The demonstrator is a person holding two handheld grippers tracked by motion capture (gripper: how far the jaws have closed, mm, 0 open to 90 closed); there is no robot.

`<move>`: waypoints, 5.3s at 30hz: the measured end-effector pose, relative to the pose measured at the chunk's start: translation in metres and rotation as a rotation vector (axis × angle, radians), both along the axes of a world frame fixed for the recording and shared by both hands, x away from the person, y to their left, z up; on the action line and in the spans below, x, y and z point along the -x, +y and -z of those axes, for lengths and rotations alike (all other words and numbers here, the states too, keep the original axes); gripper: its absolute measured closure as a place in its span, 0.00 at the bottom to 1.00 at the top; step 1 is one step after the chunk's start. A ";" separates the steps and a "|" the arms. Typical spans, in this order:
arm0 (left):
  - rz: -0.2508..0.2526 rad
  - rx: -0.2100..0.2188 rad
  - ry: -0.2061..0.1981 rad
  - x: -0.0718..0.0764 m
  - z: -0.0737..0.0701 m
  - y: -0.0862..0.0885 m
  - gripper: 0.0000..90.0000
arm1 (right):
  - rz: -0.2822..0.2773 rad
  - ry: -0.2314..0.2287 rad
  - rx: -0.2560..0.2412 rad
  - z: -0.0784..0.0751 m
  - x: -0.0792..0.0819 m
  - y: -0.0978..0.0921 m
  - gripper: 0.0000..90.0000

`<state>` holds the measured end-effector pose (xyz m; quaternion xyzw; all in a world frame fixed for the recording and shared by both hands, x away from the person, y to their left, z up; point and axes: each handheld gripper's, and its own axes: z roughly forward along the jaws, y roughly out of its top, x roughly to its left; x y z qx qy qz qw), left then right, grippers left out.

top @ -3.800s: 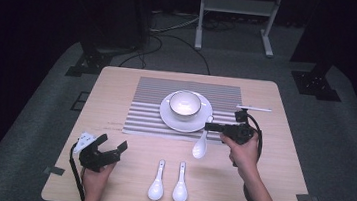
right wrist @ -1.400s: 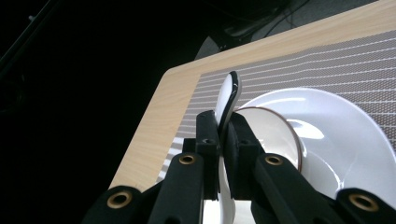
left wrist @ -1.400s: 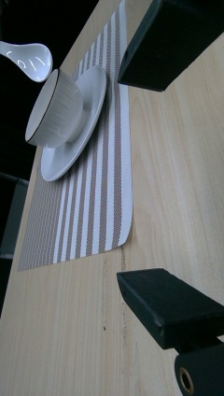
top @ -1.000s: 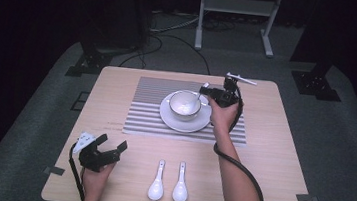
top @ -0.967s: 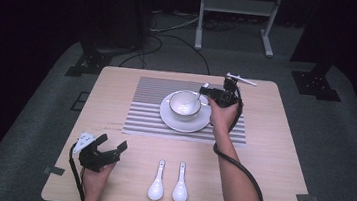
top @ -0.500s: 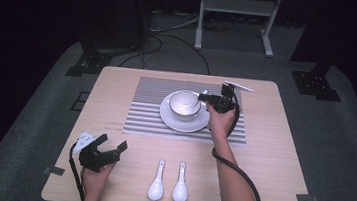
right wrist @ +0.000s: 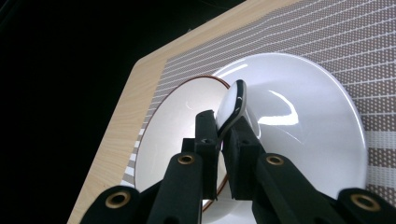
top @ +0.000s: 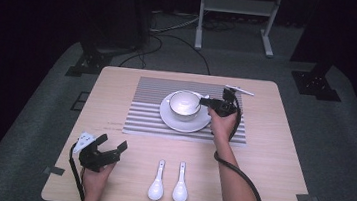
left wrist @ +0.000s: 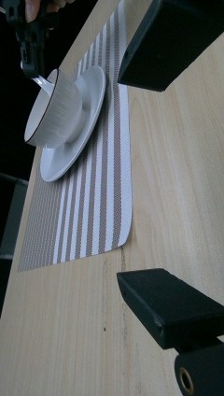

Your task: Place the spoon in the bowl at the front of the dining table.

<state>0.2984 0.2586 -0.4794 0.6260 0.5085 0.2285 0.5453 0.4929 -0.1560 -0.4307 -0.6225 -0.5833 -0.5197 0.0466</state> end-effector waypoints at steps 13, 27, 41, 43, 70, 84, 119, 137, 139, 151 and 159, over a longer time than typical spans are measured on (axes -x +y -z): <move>0.001 -0.003 0.000 0.000 0.000 0.000 0.05 | -0.013 0.010 -0.003 0.008 0.002 -0.005 0.91; -0.002 -0.003 0.000 0.000 0.000 0.000 0.05 | -0.026 0.010 -0.010 0.010 0.002 -0.009 0.90; -0.006 -0.002 0.001 0.000 0.000 0.000 0.05 | -0.056 0.002 -0.055 0.013 0.008 -0.017 0.82; -0.006 -0.004 0.002 0.000 0.000 0.000 0.05 | -0.063 -0.006 -0.066 0.012 0.010 -0.019 0.80; -0.007 -0.011 -0.002 0.001 0.000 -0.001 0.05 | -0.259 -0.034 -0.070 0.011 0.053 -0.041 0.51; -0.005 -0.017 -0.002 0.000 0.000 -0.002 0.05 | -0.316 -0.030 -0.052 0.017 0.073 -0.043 0.47; -0.005 -0.025 -0.004 0.001 -0.001 -0.003 0.05 | -0.388 -0.012 -0.077 0.040 0.119 -0.055 0.45; -0.005 -0.030 -0.004 0.001 -0.001 -0.003 0.05 | -0.397 -0.027 -0.074 0.047 0.137 -0.060 0.45; -0.005 -0.030 -0.004 0.001 -0.001 -0.003 0.05 | -0.399 -0.028 -0.070 0.048 0.140 -0.061 0.45; -0.007 -0.031 -0.004 0.001 -0.001 -0.004 0.05 | -0.398 -0.035 -0.093 0.053 0.155 -0.068 0.45; -0.005 -0.031 -0.001 0.001 -0.001 -0.004 0.05 | -0.389 -0.054 -0.090 0.052 0.167 -0.073 0.45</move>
